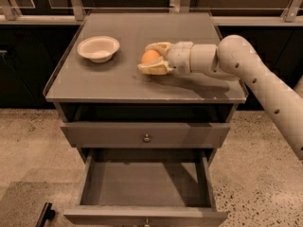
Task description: Pick orange from middle drawer and place on counter
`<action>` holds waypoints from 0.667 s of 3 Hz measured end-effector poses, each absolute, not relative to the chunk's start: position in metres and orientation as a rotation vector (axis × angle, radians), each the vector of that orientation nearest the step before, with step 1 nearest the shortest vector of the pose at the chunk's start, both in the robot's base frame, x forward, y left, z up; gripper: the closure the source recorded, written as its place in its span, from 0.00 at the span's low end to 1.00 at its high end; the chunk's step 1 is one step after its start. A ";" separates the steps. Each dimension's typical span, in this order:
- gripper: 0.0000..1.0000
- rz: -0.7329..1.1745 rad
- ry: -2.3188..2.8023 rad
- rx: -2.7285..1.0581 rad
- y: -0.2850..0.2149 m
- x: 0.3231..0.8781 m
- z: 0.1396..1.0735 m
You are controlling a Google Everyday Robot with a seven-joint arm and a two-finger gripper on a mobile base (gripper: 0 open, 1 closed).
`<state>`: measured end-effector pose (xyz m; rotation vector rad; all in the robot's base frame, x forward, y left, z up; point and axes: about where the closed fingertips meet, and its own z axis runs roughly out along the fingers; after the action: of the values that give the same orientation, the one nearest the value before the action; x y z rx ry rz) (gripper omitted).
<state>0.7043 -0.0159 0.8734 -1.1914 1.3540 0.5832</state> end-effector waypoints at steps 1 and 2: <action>0.11 0.583 1.354 -1.191 -0.016 0.704 0.873; 0.00 0.583 1.354 -1.191 -0.016 0.704 0.873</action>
Offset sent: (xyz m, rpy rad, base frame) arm 0.0000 0.0000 0.0000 0.0000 0.0000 0.0000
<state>0.7043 -0.0158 0.8734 -1.1915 1.3539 0.5833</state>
